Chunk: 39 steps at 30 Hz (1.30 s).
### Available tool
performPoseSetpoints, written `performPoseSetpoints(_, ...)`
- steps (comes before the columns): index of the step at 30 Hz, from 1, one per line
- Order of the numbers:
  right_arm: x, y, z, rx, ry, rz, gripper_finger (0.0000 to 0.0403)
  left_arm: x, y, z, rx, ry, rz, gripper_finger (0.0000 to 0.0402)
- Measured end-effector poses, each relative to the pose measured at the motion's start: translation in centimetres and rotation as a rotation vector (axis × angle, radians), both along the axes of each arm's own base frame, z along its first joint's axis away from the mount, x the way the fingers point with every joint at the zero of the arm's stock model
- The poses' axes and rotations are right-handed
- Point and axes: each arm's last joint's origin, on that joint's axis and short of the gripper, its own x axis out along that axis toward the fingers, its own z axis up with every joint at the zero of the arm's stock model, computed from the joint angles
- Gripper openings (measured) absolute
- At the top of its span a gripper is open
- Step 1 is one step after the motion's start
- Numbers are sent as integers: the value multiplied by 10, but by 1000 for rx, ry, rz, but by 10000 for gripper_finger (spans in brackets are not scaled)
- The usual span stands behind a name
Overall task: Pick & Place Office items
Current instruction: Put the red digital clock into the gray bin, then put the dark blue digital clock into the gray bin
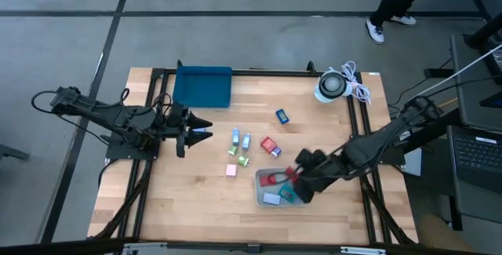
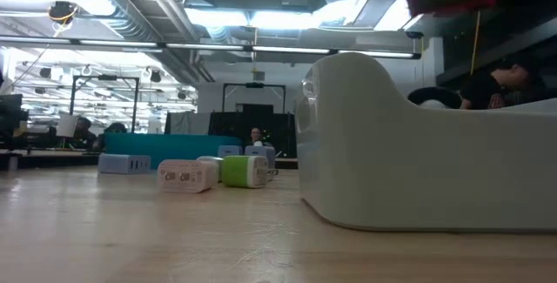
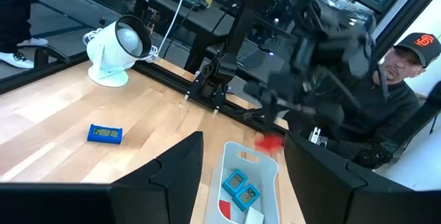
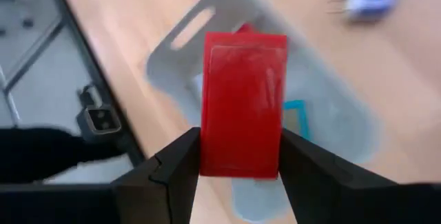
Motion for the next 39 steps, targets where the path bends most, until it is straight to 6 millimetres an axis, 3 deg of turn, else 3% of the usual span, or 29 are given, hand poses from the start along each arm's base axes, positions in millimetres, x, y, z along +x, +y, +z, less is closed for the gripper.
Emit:
performPoseSetpoints(4,22,15,-26,-20,95,87,178,0,-1,0,1,2,-13,198)
performPoseSetpoints(8,34,17,-43,-2,174,108,176,0,-3,0,-3,4,-43,198)
performPoseSetpoints(15,42,0,-38,5,154,2,206,0,-4,0,-17,4,-66,198)
performPoseSetpoints(26,42,-11,-37,-29,175,-92,259,0,-3,0,4,6,-46,198)
performPoseSetpoints(32,51,-45,-26,-68,93,-311,265,-1,-1,-5,30,54,14,198)
performPoseSetpoints(39,67,-125,-30,-157,146,-475,265,-1,9,-12,23,119,64,198)
